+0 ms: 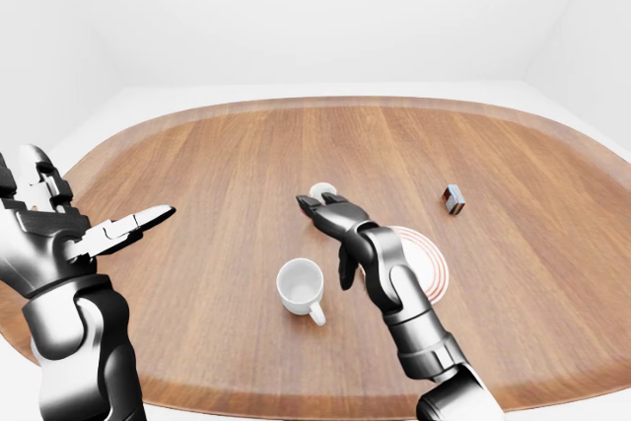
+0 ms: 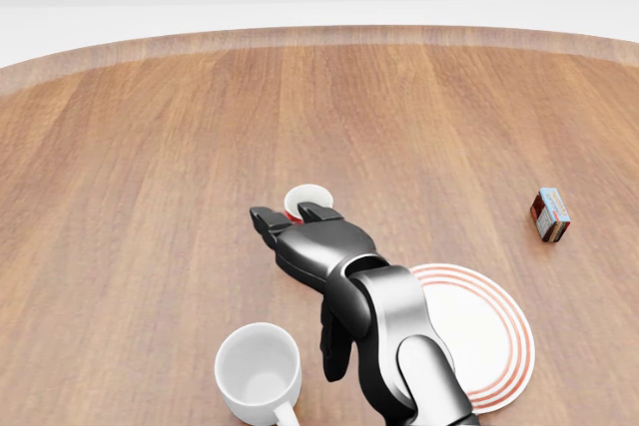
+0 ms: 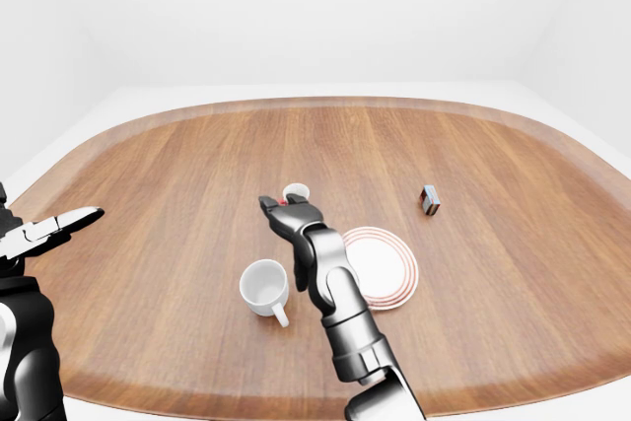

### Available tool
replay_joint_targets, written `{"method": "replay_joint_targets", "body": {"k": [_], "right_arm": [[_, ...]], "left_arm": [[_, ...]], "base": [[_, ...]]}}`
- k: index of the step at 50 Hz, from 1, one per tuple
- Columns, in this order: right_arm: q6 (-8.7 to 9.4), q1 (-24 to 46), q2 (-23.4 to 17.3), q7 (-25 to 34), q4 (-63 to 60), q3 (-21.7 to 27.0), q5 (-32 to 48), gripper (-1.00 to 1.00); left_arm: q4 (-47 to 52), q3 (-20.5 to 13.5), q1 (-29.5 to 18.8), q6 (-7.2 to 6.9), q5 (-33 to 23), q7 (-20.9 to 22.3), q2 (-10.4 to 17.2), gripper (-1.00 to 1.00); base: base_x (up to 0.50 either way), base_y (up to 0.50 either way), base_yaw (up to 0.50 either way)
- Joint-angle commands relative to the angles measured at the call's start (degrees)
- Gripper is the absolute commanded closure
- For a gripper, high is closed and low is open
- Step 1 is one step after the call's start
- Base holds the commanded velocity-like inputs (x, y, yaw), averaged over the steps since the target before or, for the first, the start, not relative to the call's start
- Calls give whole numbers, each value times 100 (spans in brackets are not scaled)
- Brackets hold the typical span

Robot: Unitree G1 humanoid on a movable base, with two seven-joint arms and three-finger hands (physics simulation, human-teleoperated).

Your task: Put the white mug on the plate.

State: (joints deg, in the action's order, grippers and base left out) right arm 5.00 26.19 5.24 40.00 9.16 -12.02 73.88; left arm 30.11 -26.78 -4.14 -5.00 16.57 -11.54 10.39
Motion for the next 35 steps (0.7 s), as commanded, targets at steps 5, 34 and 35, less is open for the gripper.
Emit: {"method": "replay_joint_targets", "body": {"k": [5,34,35], "right_arm": [[0,-213,378,0,578,-302,596,-100],[0,555,842,-329,2608,-359,598,-100],[0,583,871,-358,2681,-367,595,-100]], "left_arm": [[-12,18,-10,0,6,-12,2,-100],[-181,42,-18,0,11,-3,1,-100],[-160,37,-16,0,21,-8,7,-100]], "base": [[0,0,0],[0,0,0],[0,0,0]]}}
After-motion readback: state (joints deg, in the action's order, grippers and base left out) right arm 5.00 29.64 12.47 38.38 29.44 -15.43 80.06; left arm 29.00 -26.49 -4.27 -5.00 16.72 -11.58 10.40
